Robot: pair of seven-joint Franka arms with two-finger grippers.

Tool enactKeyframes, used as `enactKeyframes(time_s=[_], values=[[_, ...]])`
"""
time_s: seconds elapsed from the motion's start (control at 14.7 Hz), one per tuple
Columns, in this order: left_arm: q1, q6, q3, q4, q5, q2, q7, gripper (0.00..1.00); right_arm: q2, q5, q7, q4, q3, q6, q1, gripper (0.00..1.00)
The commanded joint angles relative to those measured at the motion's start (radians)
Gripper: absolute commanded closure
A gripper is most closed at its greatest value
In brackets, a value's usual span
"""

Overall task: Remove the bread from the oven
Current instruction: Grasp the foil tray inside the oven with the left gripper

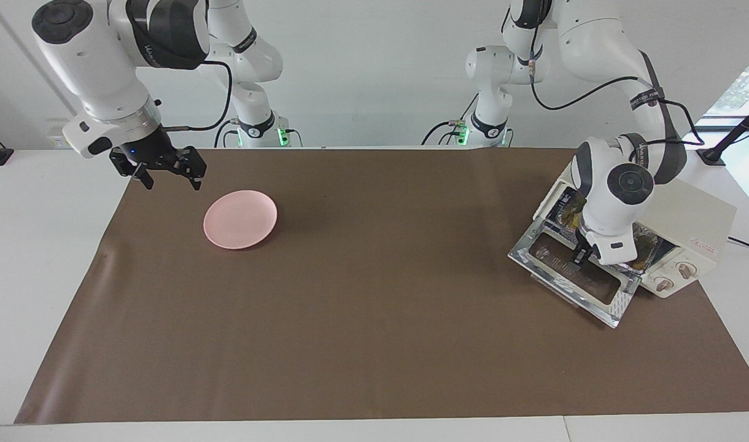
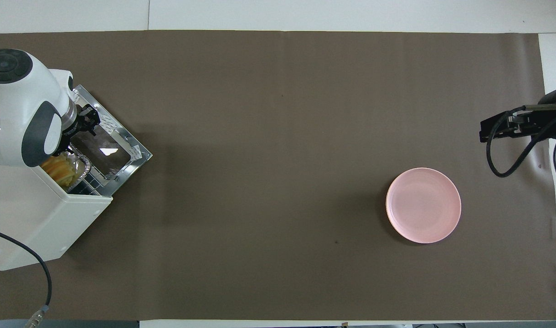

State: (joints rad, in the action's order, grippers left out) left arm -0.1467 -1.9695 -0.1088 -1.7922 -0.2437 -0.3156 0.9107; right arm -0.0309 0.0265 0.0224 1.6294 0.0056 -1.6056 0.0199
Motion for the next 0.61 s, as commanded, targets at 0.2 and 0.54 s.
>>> enactKeyframes(time_s=[0.2,0.54], values=[[0.004,-0.029,0.000,-0.041,-0.025,0.035,-0.058,1.00,0.019,0.010,-0.019,0.020,0.010,0.006,0.011,0.00],[-0.011,-0.028,0.003,0.040,-0.025,0.015,-0.122,1.00,0.019,0.010,-0.019,0.020,0.010,0.006,0.011,0.00]])
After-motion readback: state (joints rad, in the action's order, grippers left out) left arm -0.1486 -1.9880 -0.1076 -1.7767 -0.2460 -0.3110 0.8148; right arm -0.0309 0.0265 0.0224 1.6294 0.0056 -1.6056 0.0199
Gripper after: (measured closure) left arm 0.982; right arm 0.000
